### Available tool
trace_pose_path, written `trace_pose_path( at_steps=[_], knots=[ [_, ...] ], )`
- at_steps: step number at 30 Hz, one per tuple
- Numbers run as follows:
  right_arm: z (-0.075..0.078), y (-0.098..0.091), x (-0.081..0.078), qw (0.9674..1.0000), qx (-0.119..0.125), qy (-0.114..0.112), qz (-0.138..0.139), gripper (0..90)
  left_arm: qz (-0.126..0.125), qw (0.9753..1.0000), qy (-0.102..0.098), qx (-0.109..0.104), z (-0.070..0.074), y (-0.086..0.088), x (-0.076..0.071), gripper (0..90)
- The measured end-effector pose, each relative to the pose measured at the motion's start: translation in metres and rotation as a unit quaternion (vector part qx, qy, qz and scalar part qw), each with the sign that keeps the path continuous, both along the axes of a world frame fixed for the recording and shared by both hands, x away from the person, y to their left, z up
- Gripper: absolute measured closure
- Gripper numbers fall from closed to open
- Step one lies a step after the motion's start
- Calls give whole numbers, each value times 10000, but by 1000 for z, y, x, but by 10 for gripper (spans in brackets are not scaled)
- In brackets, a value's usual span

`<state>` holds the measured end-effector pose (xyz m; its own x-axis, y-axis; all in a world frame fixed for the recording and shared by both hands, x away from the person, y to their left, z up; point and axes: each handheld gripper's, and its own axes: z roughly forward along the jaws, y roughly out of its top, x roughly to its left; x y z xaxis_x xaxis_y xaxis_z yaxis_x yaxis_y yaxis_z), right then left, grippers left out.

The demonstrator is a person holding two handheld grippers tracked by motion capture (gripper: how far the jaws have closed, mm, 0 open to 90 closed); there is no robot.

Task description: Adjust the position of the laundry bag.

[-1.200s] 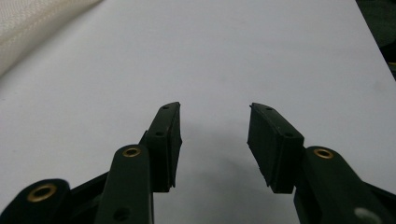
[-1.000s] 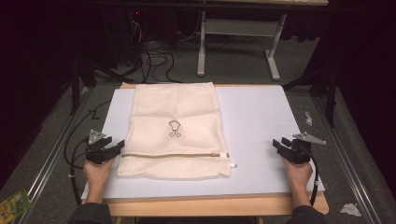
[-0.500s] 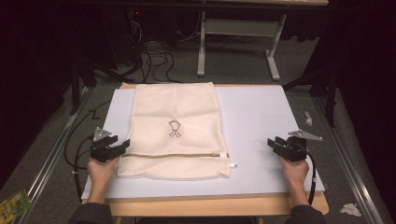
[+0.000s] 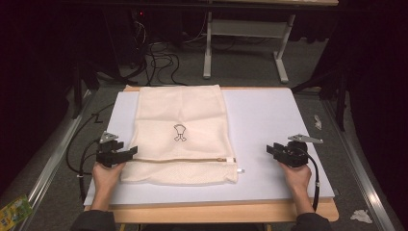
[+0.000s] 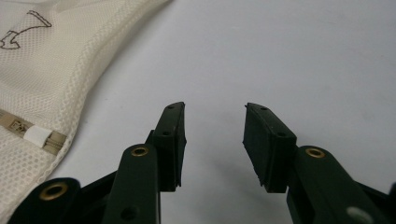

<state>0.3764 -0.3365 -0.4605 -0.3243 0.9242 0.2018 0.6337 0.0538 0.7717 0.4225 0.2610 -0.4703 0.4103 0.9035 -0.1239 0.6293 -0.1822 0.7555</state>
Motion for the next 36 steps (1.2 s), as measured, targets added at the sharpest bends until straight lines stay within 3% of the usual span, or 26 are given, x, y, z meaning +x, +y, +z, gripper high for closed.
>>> trace_pose_path(
  at_steps=[15, 19, 20, 23, 27, 36],
  knots=[
    [3, 33, 7, 9995, -48, 21, 318, 587, 70, 9998, 156, 81, -1, -7, 1, 309],
    [5, 45, 11, 9994, -93, -33, 317, 490, 87, 9997, 212, 41, -1, -8, 2, 309],
    [6, 50, 13, 9993, 10, -7, 374, 483, 76, 9996, 262, 22, -1, -8, 3, 307],
    [6, 55, 16, 9989, 27, 60, 464, 477, 66, 9994, 313, 100, -3, -11, 5, 308],
    [1, 70, 21, 9972, -37, 287, 687, 490, 72, 9993, 354, 122, -5, -12, 7, 308],
    [2, 93, 29, 9937, -78, 425, 1031, 522, 75, 9989, 426, 197, -6, -15, 10, 313]
  ],
)
